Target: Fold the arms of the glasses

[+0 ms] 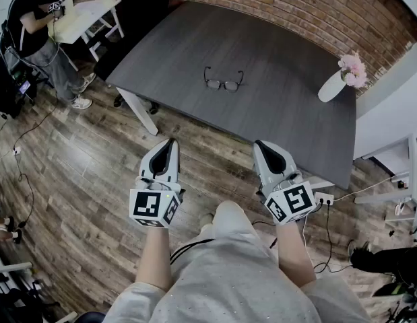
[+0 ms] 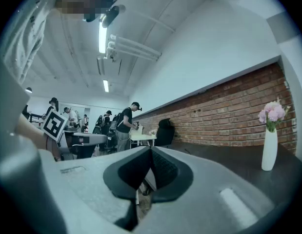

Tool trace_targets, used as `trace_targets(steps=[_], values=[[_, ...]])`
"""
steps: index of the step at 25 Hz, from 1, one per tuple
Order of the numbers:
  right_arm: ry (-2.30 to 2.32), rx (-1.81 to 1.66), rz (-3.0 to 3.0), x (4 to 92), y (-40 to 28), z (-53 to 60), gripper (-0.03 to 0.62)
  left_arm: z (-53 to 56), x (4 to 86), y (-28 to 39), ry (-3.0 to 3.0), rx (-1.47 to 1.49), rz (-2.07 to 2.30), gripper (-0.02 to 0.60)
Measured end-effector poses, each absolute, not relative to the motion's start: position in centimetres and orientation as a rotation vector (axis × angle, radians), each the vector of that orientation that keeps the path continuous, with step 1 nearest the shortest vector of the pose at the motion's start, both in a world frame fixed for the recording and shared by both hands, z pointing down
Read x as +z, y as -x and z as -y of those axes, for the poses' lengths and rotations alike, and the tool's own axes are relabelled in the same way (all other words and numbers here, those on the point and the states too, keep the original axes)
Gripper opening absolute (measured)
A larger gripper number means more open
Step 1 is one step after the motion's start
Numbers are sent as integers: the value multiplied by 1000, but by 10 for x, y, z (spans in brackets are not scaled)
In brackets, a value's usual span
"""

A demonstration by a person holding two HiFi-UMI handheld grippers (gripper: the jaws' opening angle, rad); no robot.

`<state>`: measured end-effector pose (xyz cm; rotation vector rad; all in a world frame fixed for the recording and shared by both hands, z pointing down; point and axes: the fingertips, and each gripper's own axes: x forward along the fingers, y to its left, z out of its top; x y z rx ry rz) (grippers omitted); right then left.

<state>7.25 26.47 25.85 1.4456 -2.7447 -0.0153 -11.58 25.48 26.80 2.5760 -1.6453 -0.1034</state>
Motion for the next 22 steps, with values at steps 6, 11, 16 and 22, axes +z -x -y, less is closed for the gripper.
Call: trace_targets(steps=[6, 11, 16, 22], values=[[-1445, -20, 2739, 259, -73, -268, 2, -255, 273, 112, -2569, -107, 1633, -2], [-1450, -20, 2723, 264, -76, -263, 2, -249, 277, 105, -2582, -94, 1610, -2], [-1452, 0, 2733, 270, -81, -247, 2, -235, 280, 101, -2598, -68, 1603, -2], [-1479, 7, 2722, 271, -78, -216, 3, -206, 281, 113, -2571, -73, 1628, -2]])
